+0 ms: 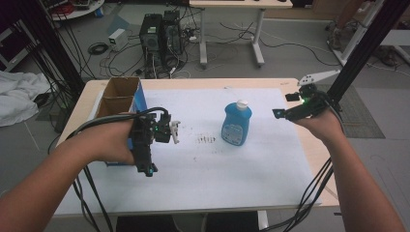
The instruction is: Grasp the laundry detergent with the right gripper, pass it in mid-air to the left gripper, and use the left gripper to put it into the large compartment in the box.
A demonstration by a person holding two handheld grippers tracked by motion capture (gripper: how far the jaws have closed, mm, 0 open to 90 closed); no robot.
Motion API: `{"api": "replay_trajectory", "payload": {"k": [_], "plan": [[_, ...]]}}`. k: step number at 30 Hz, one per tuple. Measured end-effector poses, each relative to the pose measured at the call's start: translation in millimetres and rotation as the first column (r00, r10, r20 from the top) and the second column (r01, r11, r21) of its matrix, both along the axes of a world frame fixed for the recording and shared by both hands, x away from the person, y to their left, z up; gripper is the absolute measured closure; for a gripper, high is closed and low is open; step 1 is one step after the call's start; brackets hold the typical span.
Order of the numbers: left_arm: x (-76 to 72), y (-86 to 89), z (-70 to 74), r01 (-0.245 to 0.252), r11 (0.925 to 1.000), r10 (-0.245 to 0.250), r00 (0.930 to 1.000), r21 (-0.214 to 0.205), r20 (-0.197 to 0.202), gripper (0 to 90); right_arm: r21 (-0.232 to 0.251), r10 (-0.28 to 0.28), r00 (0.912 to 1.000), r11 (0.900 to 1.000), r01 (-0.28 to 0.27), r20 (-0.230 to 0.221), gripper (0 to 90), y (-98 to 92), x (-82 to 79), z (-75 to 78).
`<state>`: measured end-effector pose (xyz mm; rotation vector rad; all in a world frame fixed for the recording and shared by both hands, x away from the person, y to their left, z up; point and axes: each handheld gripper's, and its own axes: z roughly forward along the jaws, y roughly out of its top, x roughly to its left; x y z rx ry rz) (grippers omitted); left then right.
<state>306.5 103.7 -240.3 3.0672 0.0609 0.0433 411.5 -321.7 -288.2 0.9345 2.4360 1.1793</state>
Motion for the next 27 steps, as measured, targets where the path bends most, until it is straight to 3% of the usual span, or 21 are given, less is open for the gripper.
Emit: {"api": "replay_trajectory", "payload": {"k": [5, 12, 27], "plan": [[-1.0, 2.4, -0.5, -0.004, 1.0, 0.004, 1.0, -0.001, -0.003, 5.1, 0.013, 0.017, 0.9998, 0.9998, -0.016, -0.011, 11.4, 0.4, -15.0, -22.2], [-2.5, -1.5, -2.1, 0.005, 1.0, -0.005, 1.0, -0.002, -0.002, 5.2, 0.028, 0.05, 0.9985, 0.9984, -0.049, -0.022, 11.4, 11.9, -24.9, -41.1], [-6.2, -1.4, -0.4, 0.014, 0.9999, -0.014, 0.9999, -0.004, 0.001, 5.1, 0.019, 0.086, 0.9955, 0.9962, -0.085, -0.041, 11.4, 41.7, -15.9, -63.4]]}}
